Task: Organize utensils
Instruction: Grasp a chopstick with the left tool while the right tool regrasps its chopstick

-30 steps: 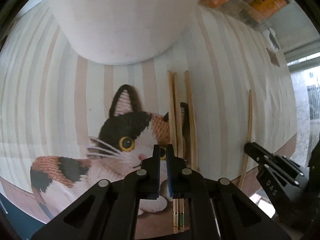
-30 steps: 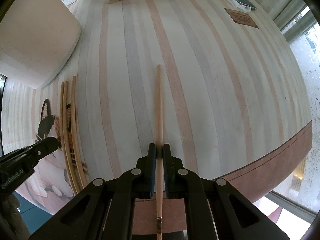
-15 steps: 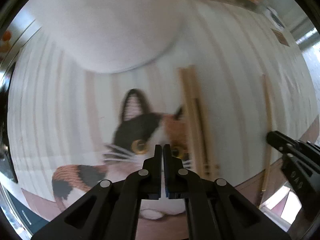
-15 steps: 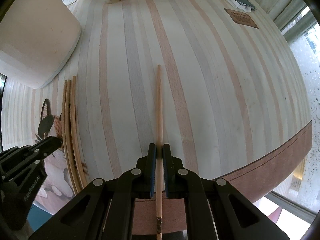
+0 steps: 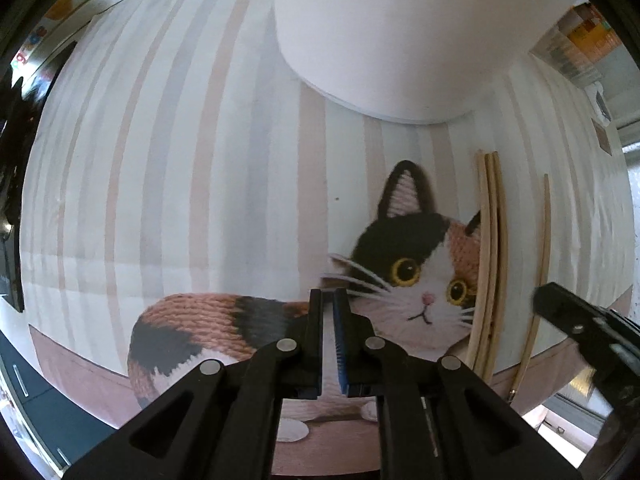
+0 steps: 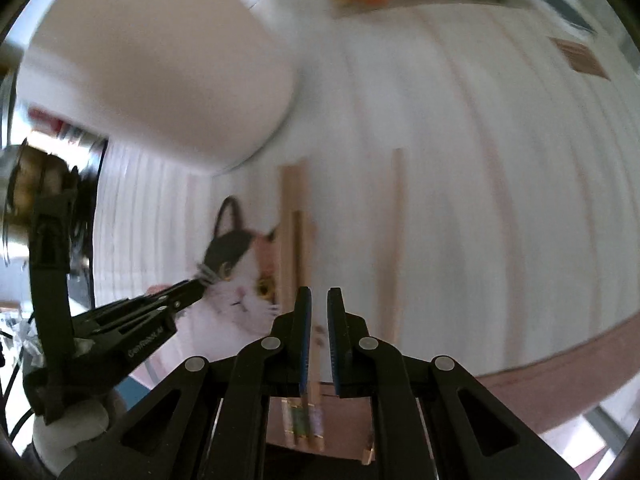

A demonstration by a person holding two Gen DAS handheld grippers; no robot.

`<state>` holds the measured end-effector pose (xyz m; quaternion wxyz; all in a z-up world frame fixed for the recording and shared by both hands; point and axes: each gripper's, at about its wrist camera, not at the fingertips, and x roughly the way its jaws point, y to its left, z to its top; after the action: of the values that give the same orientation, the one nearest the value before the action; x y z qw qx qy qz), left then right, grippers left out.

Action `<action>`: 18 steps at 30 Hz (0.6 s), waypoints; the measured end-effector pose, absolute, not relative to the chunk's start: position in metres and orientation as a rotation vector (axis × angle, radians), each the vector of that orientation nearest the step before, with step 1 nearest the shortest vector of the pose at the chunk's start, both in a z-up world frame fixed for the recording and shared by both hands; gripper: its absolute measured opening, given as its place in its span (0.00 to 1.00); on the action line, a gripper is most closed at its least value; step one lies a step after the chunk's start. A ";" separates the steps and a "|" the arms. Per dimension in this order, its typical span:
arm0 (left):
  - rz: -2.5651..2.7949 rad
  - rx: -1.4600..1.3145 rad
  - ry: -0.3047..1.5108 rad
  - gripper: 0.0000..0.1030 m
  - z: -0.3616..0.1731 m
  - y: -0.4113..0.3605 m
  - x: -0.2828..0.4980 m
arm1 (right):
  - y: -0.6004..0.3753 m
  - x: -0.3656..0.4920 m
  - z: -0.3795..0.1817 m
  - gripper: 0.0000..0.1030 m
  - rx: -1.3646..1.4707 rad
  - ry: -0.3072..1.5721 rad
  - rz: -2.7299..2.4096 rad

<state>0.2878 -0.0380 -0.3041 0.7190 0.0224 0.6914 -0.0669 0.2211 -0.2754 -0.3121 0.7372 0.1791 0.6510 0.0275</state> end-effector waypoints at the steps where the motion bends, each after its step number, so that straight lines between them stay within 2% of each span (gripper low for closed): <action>1: -0.147 0.045 1.529 0.06 -0.303 -0.029 0.283 | -0.269 0.225 -0.316 0.11 0.364 1.445 0.062; 3: -0.141 0.038 1.528 0.06 -0.303 -0.028 0.281 | -0.256 0.232 -0.323 0.23 0.292 1.476 0.051; 5: -0.135 0.041 1.528 0.06 -0.302 -0.033 0.286 | -0.246 0.235 -0.333 0.29 0.224 1.512 0.045; 9: -0.131 0.048 1.522 0.06 -0.309 -0.054 0.290 | -0.237 0.232 -0.333 0.33 0.108 1.511 0.014; 11: -0.130 0.052 1.524 0.10 -0.308 -0.067 0.286 | -0.241 0.232 -0.335 0.33 0.098 1.519 -0.017; 12: -0.130 0.055 1.524 0.13 -0.308 -0.070 0.284 | -0.244 0.232 -0.335 0.33 0.109 1.521 -0.021; 13: -0.131 0.059 1.522 0.29 -0.315 -0.076 0.282 | -0.247 0.232 -0.335 0.33 0.110 1.526 -0.029; 14: -0.136 0.062 1.518 0.52 -0.315 -0.078 0.282 | -0.250 0.232 -0.335 0.33 0.106 1.527 -0.037; 15: -0.147 0.056 1.513 0.59 -0.315 -0.081 0.281 | -0.253 0.232 -0.335 0.33 0.110 1.528 -0.043; 16: -0.156 0.051 1.508 0.63 -0.319 -0.084 0.280 | -0.259 0.232 -0.336 0.33 0.120 1.531 -0.053; 18: -0.182 0.047 1.501 0.63 -0.317 -0.093 0.281 | -0.269 0.232 -0.336 0.33 0.131 1.532 -0.088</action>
<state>0.2808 -0.0935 -0.3167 0.7274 0.0214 0.6809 -0.0825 0.2315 -0.2687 -0.3356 0.7180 0.0593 0.6924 -0.0398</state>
